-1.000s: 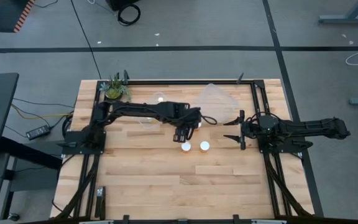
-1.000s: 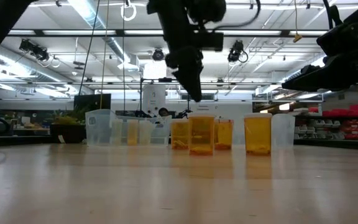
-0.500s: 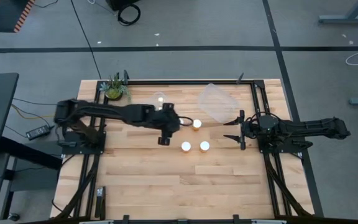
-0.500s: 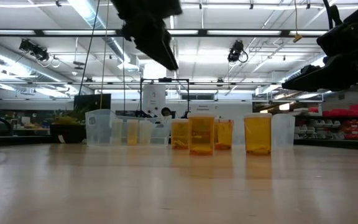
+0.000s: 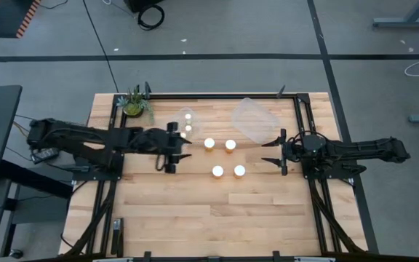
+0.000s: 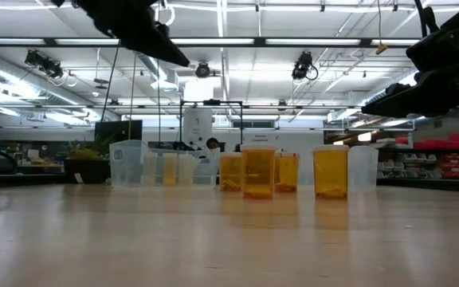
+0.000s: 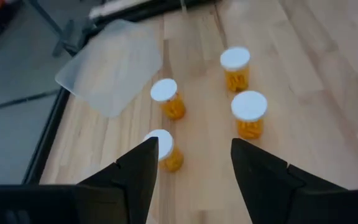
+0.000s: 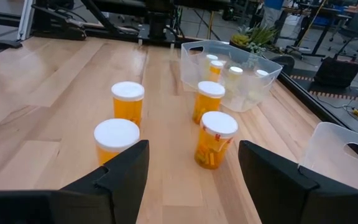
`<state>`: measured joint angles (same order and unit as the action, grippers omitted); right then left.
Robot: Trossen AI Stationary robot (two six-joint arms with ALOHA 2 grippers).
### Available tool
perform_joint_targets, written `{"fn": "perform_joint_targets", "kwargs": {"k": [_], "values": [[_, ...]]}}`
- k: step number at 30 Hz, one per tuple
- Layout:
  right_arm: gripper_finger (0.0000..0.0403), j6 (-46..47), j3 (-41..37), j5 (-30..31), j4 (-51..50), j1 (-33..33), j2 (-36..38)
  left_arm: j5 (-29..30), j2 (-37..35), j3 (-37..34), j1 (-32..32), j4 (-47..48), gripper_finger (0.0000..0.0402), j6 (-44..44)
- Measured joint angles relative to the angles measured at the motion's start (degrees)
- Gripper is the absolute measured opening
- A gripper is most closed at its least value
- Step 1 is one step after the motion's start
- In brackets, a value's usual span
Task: Pick and place medicine bottles into bin by pill shape (circle, oval)
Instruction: Put the top right big orange pill bottle into the right transparent bin
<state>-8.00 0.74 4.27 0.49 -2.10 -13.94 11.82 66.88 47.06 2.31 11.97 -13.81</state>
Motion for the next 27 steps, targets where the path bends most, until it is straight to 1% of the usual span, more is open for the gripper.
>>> {"fn": "perform_joint_targets", "kwargs": {"k": [5,9,13,22,27], "values": [[0.0255,-0.21,-0.05,0.01,0.6,-0.01,-0.32,-0.03,-7.1,-8.4,0.9,-4.75,0.0211,2.76],[0.0255,1.1,-0.07,0.01,2.44,-0.01,-0.3,-0.02,-11.93,-13.67,1.67,-7.59,0.0211,4.51],[0.0255,6.89,-0.05,-0.02,4.31,0.04,-0.34,-0.03,-15.49,-16.8,2.21,-9.49,0.0211,5.99],[0.0255,21.97,-0.05,-0.39,5.14,0.04,-0.34,-0.01,-21.92,-22.7,4.01,-13.74,0.0211,7.88],[0.0255,25.52,-0.05,-0.36,5.43,0.04,-0.36,0.28,-25.92,-26.17,4.74,-14.54,0.0211,9.6]]}}
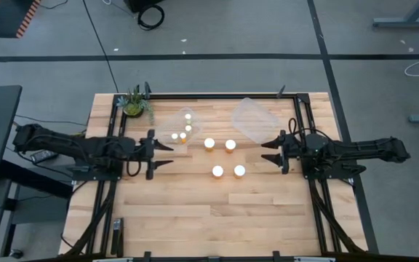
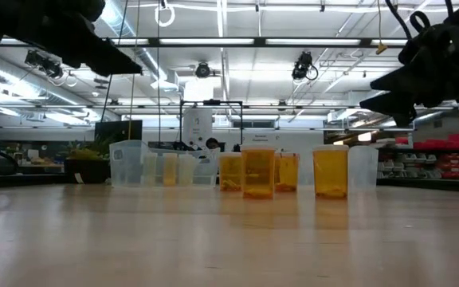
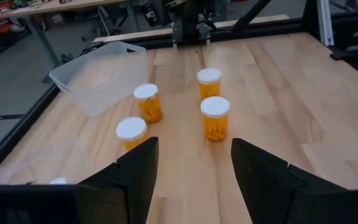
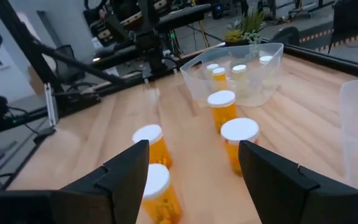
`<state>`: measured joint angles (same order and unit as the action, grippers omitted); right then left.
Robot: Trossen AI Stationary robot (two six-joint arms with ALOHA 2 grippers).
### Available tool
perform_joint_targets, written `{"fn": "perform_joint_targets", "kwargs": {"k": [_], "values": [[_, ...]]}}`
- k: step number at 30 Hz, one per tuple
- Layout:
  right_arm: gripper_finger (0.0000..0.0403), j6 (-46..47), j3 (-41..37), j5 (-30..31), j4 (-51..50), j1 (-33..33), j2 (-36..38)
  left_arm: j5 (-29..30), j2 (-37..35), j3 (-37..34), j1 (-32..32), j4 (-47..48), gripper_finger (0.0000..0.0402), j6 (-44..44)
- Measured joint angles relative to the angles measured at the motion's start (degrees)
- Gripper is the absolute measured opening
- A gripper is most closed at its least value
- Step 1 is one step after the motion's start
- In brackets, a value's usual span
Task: Pick and place medicine bottles into bin by pill shape (circle, oval)
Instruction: Put the top right big orange pill bottle into the right transparent bin
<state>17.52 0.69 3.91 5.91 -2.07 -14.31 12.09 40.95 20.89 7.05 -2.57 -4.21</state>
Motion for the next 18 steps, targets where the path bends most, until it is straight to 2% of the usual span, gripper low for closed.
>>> {"fn": "perform_joint_targets", "kwargs": {"k": [7,18], "values": [[0.0255,0.35,0.0,5.79,0.0,0.0,0.0,0.38,-6.6,-5.35,0.35,-1.19,0.0211,2.15],[0.0255,5.33,0.0,5.31,0.67,0.0,-0.03,0.44,-18.46,-12.72,0.33,-3.28,0.0211,3.41]]}}
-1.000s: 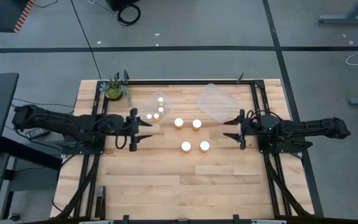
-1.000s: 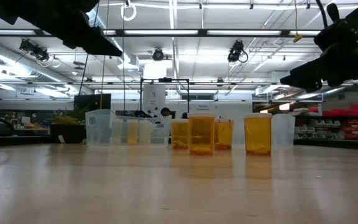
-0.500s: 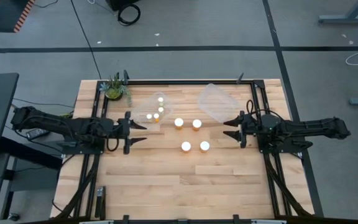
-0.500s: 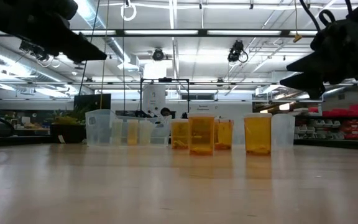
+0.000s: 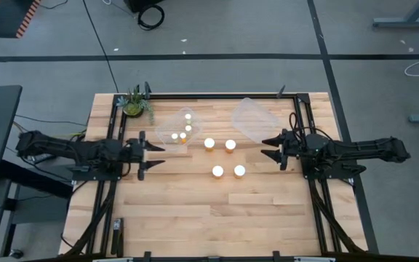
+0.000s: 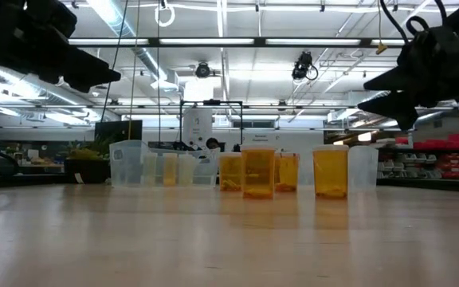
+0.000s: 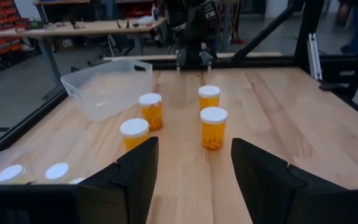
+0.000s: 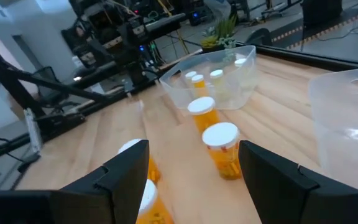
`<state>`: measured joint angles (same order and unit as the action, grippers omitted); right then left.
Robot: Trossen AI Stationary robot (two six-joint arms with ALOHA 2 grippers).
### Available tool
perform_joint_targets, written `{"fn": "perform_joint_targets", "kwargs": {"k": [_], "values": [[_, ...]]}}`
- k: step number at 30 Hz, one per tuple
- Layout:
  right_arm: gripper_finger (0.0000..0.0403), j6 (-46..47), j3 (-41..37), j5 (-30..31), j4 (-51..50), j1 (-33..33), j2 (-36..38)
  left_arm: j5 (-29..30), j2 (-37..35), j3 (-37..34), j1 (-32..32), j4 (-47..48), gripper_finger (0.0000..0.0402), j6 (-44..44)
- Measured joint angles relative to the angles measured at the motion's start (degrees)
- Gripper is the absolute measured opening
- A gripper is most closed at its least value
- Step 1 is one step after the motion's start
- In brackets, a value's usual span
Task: Pick and place medicine bottles into bin by pill shape (circle, oval)
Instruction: Put the top right big orange pill bottle into the right transparent bin
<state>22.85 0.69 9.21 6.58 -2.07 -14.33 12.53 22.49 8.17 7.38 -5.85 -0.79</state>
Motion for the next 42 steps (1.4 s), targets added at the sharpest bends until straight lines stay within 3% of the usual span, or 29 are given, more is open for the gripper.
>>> {"fn": "perform_joint_targets", "kwargs": {"k": [9,17,27,34,42], "values": [[0.0243,0.92,0.08,-0.24,4.27,-0.04,-4.9,0.19,-7.16,-3.97,1.26,0.02,0.0211,0.6],[0.0237,-0.11,6.07,0.84,5.27,-0.04,-15.33,2.44,-9.17,-4.2,4.89,2.5,0.0211,1.42],[0.0236,-5.5,20.62,2.76,4.06,-0.42,-39.07,3.8,-9.06,-4.21,8.45,4.08,0.0211,1.61],[0.0236,-7.12,35.4,2.76,-7.9,-4.3,-54.4,4.34,-9.0,-7.64,8.69,1.8,0.0211,2.48],[0.0237,-10.12,49.2,1.24,-20.57,-7.25,-64.96,4.42,-9.06,-7.64,8.74,1.15,0.0211,1.73]]}}
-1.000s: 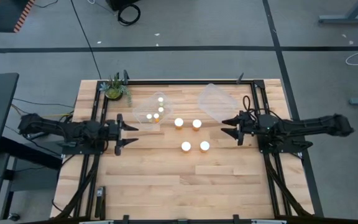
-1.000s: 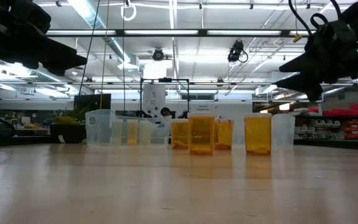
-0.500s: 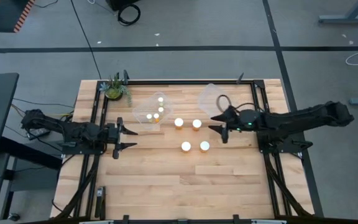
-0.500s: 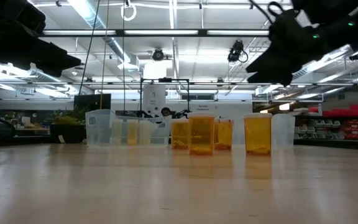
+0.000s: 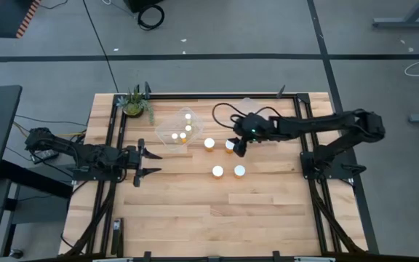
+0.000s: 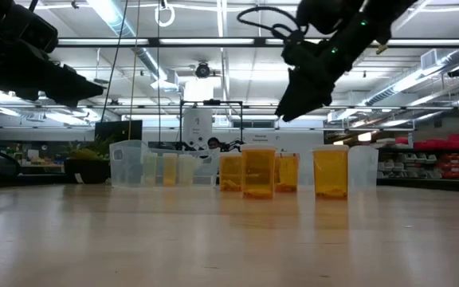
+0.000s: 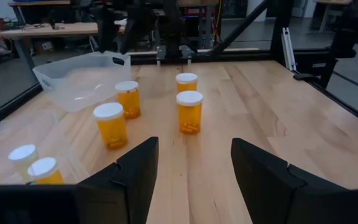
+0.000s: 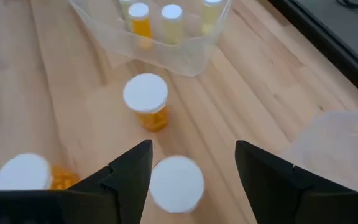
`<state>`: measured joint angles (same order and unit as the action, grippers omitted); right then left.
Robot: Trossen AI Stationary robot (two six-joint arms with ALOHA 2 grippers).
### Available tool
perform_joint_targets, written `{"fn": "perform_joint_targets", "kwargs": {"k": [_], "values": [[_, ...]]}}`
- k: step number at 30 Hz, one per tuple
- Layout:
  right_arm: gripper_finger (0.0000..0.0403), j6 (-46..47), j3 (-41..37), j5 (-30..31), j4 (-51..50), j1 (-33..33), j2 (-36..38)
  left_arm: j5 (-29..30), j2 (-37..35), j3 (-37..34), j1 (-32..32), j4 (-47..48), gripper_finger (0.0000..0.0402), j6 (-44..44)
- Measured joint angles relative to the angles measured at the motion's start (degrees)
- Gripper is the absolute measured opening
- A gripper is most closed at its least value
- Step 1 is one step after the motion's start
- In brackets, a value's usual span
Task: Pick and place medicine bottles into bin by pill shape (circle, oval)
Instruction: Put the top right big orange pill bottle into the right transparent bin
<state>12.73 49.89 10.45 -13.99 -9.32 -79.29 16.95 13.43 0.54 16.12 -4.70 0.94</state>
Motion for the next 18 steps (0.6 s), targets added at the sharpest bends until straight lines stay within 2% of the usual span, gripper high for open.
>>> {"fn": "perform_joint_targets", "kwargs": {"k": [6,12,18], "values": [[0.026,-1.35,7.15,-0.21,-7.19,0.0,-5.04,-0.02,0.07,-0.02,-0.02,0.49,0.0211,6.27],[0.0286,-0.53,13.04,-0.21,-12.85,0.06,-9.55,-0.01,0.07,-0.02,-0.02,0.04,0.0212,8.87],[0.0294,-0.3,18.18,-0.21,-18.79,0.41,-15.57,-0.02,0.05,-0.04,-0.02,-1.39,0.0214,8.89]]}}
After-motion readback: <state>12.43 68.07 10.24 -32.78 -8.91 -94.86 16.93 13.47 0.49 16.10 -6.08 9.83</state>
